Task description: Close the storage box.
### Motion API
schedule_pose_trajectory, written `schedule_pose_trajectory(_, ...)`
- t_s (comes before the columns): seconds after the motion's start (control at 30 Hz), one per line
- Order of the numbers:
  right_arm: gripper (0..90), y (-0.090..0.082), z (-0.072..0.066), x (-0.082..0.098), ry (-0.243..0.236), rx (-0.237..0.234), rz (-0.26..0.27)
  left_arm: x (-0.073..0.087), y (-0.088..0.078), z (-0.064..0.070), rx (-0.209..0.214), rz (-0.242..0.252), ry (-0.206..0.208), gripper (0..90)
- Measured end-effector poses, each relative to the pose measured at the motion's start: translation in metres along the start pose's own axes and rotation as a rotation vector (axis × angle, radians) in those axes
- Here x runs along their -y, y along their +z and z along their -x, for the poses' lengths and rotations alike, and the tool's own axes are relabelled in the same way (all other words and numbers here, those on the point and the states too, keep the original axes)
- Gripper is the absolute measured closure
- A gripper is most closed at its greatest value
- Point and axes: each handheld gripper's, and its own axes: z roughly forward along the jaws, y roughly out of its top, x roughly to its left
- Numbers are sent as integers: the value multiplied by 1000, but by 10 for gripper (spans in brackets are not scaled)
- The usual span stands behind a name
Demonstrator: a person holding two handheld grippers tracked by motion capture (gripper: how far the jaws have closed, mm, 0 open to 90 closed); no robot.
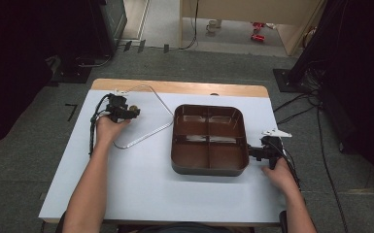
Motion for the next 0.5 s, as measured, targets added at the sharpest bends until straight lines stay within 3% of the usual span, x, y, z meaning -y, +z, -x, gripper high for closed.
schedule_pose_trajectory(0.1, 139, 0, 0, 0, 0, 0, 0, 1, 4, 0, -8, 15, -12, 448)
schedule_pose_trajectory(0.23, 139, 0, 0, 0, 0, 0, 0, 1, 6, 3, -6, 26, 17, 514)
schedule_pose_trajectory(0.27, 139, 0, 0, 0, 0, 0, 0, 0, 6, 4, -2, 28, 19, 569)
schedule_pose_trajectory(0.33, 139, 0, 0, 0, 0, 0, 0, -1, 7, 7, -21, 22, 28, 588)
schedule_pose_trajectory(0.5, 139, 0, 0, 0, 0, 0, 0, -3, 3, 5, -1, 9, 8, 595)
